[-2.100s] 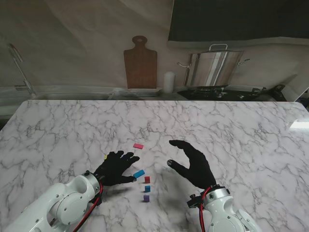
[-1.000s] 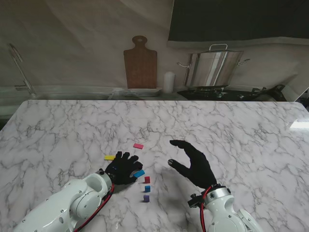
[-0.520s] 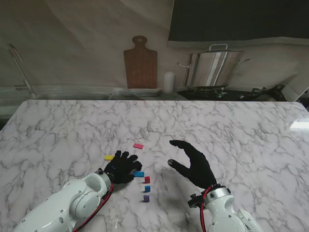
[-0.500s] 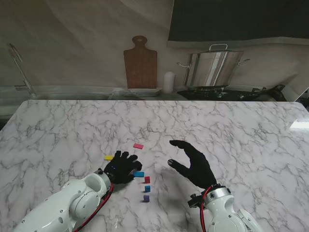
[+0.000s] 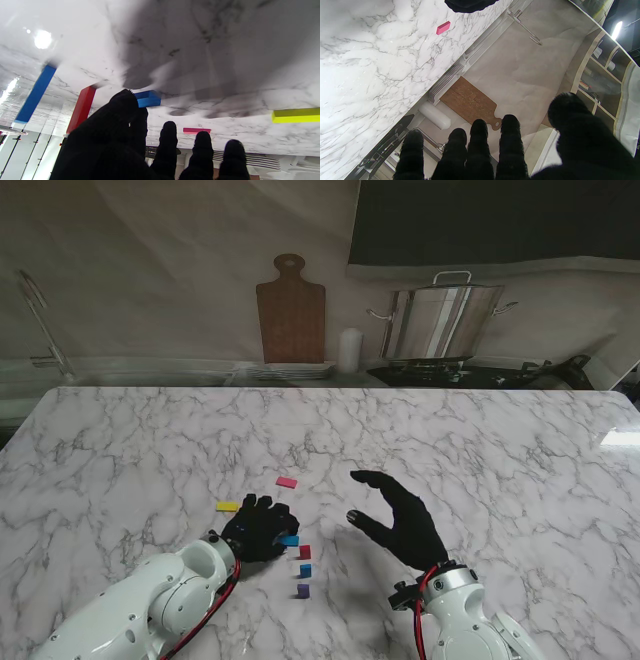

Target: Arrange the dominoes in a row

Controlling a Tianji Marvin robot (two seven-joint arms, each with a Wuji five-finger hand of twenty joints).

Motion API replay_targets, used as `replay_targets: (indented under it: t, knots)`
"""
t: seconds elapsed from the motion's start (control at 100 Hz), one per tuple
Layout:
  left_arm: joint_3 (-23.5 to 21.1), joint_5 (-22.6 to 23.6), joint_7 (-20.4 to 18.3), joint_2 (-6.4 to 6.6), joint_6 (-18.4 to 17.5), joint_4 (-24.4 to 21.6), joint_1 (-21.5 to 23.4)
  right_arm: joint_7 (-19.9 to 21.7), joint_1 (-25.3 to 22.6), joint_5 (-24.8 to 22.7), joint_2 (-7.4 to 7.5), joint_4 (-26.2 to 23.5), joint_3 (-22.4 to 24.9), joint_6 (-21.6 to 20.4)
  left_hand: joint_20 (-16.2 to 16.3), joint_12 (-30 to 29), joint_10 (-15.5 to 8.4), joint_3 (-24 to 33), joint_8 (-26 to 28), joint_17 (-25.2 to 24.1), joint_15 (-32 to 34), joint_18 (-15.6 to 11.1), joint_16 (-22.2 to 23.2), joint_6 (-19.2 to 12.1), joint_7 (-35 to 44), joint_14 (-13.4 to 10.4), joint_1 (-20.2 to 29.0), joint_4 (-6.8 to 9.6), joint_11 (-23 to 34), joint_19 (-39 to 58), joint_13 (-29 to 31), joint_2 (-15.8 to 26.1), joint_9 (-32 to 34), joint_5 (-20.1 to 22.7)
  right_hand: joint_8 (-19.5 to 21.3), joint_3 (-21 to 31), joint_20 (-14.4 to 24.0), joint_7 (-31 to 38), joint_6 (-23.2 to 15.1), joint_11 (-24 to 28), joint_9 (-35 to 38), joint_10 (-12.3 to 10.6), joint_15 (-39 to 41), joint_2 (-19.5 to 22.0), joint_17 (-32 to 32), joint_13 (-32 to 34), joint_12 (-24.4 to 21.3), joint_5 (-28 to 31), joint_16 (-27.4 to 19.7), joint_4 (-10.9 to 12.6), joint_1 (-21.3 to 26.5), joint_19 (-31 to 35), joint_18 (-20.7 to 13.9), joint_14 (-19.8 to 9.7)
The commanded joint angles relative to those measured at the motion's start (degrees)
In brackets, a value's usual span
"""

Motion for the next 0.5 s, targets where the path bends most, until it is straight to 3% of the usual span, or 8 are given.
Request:
replay_targets:
  t: [0.0, 0.13, 0.36, 0.49]
  knots:
    - [0.3, -0.1, -0.6, -0.28, 0.2, 0.2, -0.2, 0.1, -0.2, 0.0, -0.03, -0.2, 0.0, 0.2, -0.9, 0.8, -0.7, 0.6, 2.6, -2.0, 0.4, 0.4, 1.2, -0.2, 2.2, 1.5, 1.4, -1.7, 0.8, 3.6, -0.5, -1.9, -0.4, 0.5, 1.3, 0.6, 0.8, 0.3, -0.9, 1.1, -0.7, 0.0, -0.9, 1.2, 0.1, -0.1, 0.4, -0.8, -1.3, 1.1, 1.4, 0.6, -0.4, -1.8]
    - [0.9, -0.2, -0.3, -0.33, 0.3, 0.5, -0.5, 0.1, -0.2, 0.0, -0.05, -0.2, 0.0, 0.3, -2.5, 1.0, -0.6, -0.9, 7.7, -2.2, 1.0, 0.5, 1.4, 0.0, 9.2, 1.5, 3.6, -2.45, 1.3, 5.5, -0.4, -3.9, 0.0, 0.7, 1.3, 0.6, 0.9, 0.3, -0.9, 1.1, -0.7, 0.0, -0.9, 1.2, 0.1, -0.1, 0.4, -0.8, -1.3, 1.1, 1.4, 0.6, -0.4, -1.8]
    - [1.6, -0.6, -0.4, -0.35, 0.8, 0.8, -0.9, 0.1, 0.0, 0.2, -0.06, 0.0, 0.0, 0.3, -3.6, 1.1, -0.4, -1.1, 14.2, -2.3, 1.6, 0.7, 1.4, 1.7, 18.2, 1.6, 5.1, -2.3, 1.7, 6.7, -0.3, -5.6, 0.5, 0.5, 1.3, 0.7, 1.1, 0.3, -0.9, 1.1, -0.6, -0.1, -0.9, 1.2, 0.1, -0.1, 0.4, -0.8, -1.3, 1.1, 1.3, 0.7, -0.4, -1.7]
    - [1.6, -0.6, -0.8, -0.3, 0.8, 0.6, -0.8, 0.0, 0.0, 0.2, -0.08, 0.1, 0.0, 0.3, -3.9, 1.1, -0.5, 0.2, 13.9, -2.3, 2.3, 0.8, 1.5, 2.9, 16.9, 1.7, 4.7, -2.26, 1.9, 7.2, -0.2, -5.8, 0.7, -0.2, 1.3, 0.7, 1.2, 0.3, -0.9, 1.1, -0.6, 0.0, -0.9, 1.2, 0.2, 0.0, 0.4, -0.8, -1.3, 1.1, 1.4, 0.8, -0.4, -1.7]
